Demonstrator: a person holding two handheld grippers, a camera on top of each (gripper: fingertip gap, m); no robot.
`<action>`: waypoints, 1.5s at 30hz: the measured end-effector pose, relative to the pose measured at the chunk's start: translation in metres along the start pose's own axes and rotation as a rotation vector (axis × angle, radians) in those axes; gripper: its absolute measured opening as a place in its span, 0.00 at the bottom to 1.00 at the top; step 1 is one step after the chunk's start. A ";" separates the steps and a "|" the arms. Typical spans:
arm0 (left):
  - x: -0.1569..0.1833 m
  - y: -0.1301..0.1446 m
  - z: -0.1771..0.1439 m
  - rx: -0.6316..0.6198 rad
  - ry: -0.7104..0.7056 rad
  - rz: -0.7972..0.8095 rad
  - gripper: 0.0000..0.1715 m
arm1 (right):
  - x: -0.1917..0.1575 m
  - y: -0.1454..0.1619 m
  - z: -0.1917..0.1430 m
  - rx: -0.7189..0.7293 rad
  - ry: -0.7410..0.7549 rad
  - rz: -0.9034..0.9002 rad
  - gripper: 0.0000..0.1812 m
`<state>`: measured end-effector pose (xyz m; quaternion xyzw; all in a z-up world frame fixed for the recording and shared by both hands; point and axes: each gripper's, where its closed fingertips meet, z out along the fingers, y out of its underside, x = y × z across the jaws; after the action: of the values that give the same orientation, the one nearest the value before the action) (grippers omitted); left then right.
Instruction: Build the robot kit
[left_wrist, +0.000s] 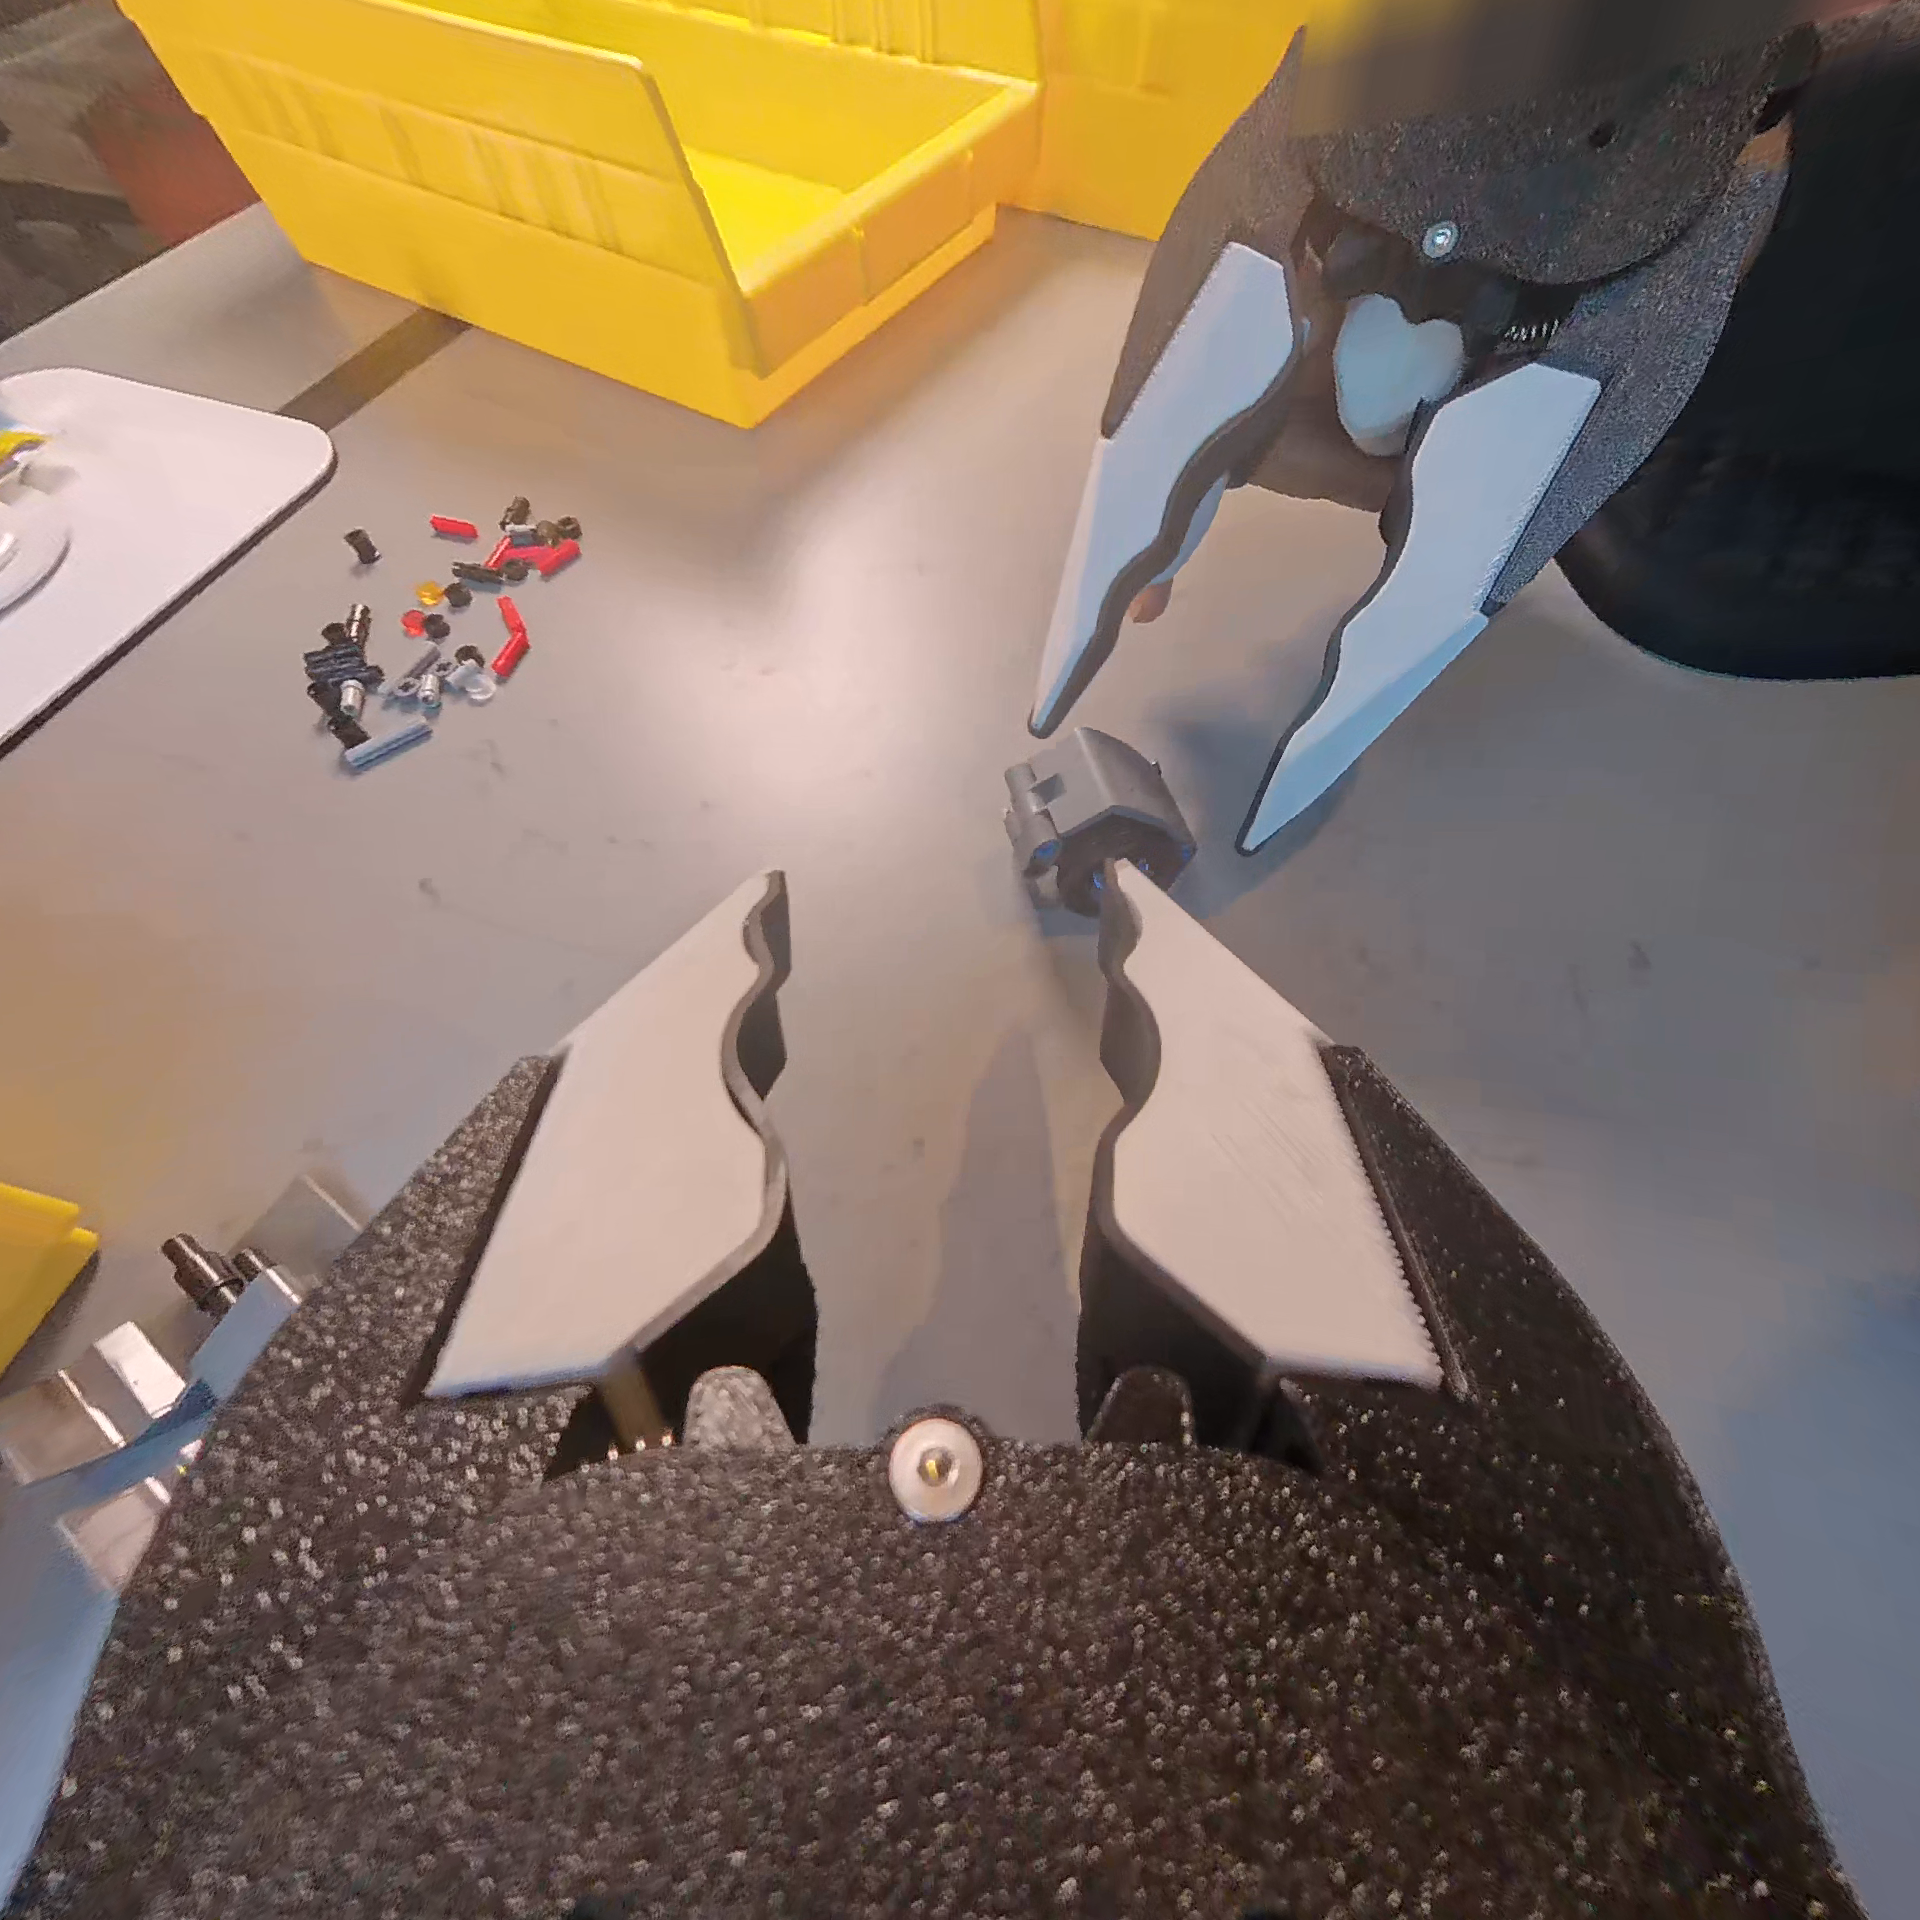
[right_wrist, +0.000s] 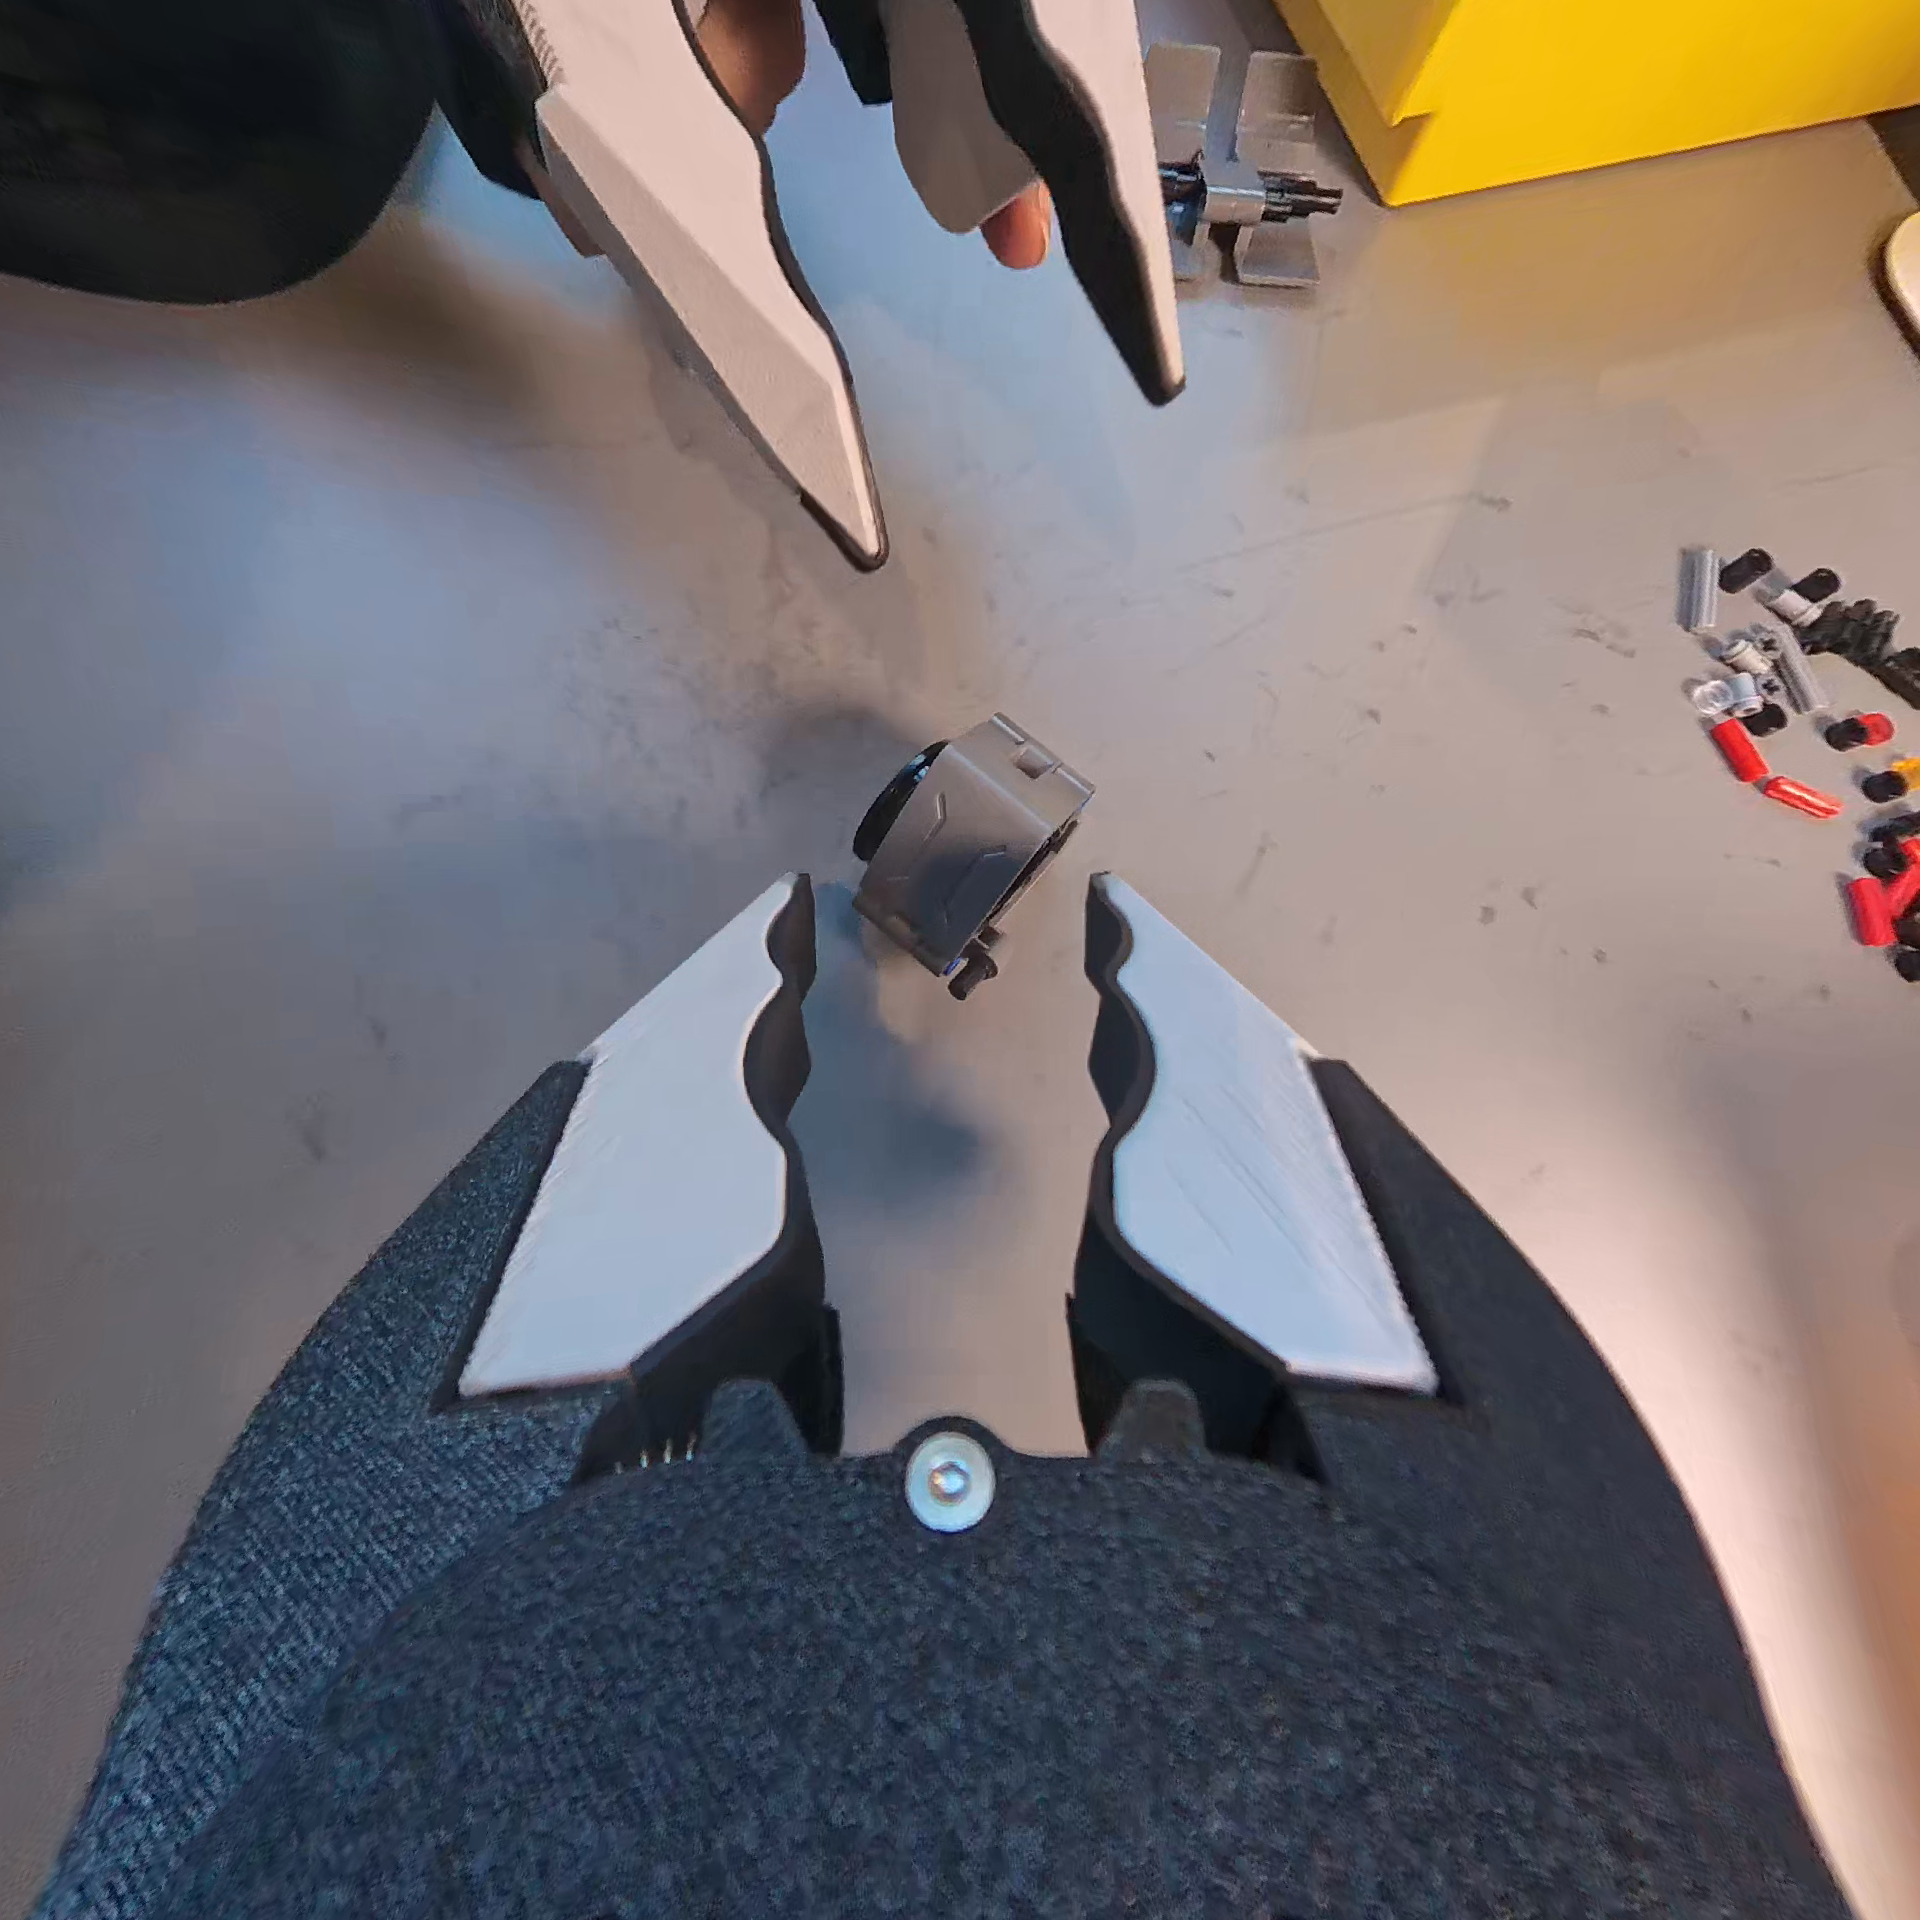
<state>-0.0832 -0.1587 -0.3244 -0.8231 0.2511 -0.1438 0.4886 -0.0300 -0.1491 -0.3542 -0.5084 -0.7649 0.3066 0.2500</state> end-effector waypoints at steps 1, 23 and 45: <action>0.000 0.001 -0.001 -0.003 -0.005 -0.002 0.35 | -0.001 0.001 0.001 -0.004 -0.003 -0.002 0.26; -0.007 0.015 0.020 -0.067 -0.018 -0.054 0.27 | 0.006 -0.019 0.020 0.068 0.076 -0.037 0.31; -0.020 -0.021 0.008 0.120 -0.086 -0.012 0.35 | 0.032 -0.027 -0.008 0.240 0.157 0.034 0.18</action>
<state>-0.0900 -0.1335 -0.3098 -0.7992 0.2162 -0.1261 0.5465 -0.0528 -0.1252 -0.3264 -0.5104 -0.6919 0.3593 0.3629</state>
